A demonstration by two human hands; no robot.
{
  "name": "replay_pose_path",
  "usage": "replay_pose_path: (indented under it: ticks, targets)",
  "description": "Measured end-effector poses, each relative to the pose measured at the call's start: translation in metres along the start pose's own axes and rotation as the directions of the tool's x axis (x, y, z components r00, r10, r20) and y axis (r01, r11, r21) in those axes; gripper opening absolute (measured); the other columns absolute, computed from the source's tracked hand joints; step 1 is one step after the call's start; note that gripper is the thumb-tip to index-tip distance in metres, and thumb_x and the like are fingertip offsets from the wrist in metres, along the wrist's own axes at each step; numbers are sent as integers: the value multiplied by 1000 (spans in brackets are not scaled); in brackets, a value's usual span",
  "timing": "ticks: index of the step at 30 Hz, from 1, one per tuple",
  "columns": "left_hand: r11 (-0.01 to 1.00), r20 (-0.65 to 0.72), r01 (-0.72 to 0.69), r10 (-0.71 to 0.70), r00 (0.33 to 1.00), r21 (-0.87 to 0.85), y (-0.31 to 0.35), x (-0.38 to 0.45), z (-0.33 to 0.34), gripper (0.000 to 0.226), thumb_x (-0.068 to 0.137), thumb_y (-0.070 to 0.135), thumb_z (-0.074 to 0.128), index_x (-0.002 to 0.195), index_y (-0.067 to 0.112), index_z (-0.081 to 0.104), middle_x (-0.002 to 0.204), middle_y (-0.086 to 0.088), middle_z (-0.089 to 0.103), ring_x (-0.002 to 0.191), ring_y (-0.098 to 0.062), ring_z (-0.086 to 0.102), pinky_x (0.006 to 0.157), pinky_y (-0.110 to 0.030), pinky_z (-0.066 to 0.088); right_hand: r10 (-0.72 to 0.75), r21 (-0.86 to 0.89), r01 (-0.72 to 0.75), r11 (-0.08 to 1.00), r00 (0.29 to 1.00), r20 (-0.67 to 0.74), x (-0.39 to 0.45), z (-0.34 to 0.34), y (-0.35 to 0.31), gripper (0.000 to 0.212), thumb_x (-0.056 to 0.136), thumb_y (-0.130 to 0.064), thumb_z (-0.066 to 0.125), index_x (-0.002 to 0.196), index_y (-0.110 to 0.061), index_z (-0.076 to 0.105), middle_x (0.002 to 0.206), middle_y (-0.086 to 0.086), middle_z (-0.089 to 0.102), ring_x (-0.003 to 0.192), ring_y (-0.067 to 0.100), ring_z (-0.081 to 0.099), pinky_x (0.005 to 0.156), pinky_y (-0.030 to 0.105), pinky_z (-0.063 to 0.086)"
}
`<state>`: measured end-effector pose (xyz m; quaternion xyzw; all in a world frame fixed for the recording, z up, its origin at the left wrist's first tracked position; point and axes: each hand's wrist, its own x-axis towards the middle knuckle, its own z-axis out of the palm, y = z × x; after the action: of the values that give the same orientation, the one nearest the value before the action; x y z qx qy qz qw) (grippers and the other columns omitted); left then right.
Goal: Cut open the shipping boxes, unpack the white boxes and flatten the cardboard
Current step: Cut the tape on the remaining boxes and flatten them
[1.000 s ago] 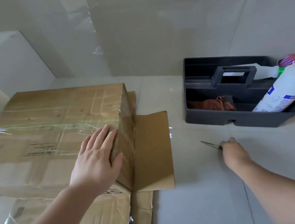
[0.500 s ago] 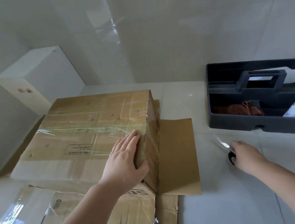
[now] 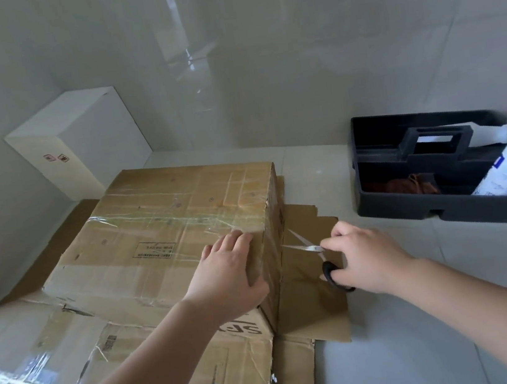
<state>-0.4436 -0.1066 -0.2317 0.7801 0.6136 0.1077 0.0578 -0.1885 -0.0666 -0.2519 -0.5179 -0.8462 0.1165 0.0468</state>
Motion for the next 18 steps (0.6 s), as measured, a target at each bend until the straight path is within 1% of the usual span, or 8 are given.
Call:
replay_pose_path:
  ticks: [1,3,6,8,9,12,14,18]
  targets:
    - [1000,26,-3,3,1000,-5,2,-1,0,67,72,46,45,134,22,40,133,6,43,122,-17,42,105,-32,33,0,-2,0,1000,1000,-30,-1,-3,-4,49,77,-58,55,118,-32,62,103,-11,44,77,15,54,56,22,36]
    - [1000,56,-5,5,998,1,2,-2,-1,60,74,39,44,130,20,41,129,6,41,116,-17,44,96,-31,41,-6,7,6,1000,999,-52,-3,-8,-15,49,79,-55,56,121,-30,62,104,-9,48,79,16,55,62,24,44]
    - [997,2,-16,16,1000,82,1,-6,-5,39,77,30,48,115,19,46,113,6,45,100,-16,51,69,-28,51,-49,-31,48,998,998,-28,-5,-13,-37,51,77,-57,53,117,-27,65,99,-6,50,79,19,56,67,29,47]
    - [990,-55,-20,28,998,139,1,-10,-11,26,74,26,53,99,20,48,96,7,49,85,-15,52,50,-25,42,-103,-76,102,992,995,-2,-6,-15,-49,51,77,-57,50,113,-26,67,96,-5,50,79,20,56,67,29,45]
    - [990,-77,-25,36,996,141,0,-13,-12,23,71,23,58,92,19,48,87,7,50,78,-15,52,45,-23,35,-126,-91,126,988,992,8,-7,-15,-54,50,77,-57,49,112,-25,67,95,-5,50,79,20,56,65,29,44]
    - [993,-83,18,-8,997,116,-5,-18,-13,22,72,19,60,80,19,39,65,10,44,56,-13,44,41,-21,20,-159,-102,161,982,987,29,-10,-16,-66,48,79,-56,48,108,-24,68,93,-4,51,77,21,56,66,29,45]
    - [990,-45,85,-81,996,110,-9,-21,-11,21,79,20,52,79,20,31,55,9,39,44,-11,37,39,-24,20,-166,-104,169,980,985,37,-10,-16,-75,46,79,-54,50,107,-23,68,91,-2,51,77,23,57,66,29,44]
    - [991,16,85,-87,996,108,-14,-23,-7,21,84,22,47,78,21,26,51,5,42,40,-13,39,36,-25,23,-181,-107,185,977,982,51,-10,-18,-91,37,81,-48,52,96,-18,68,79,-3,40,69,22,50,61,29,38]
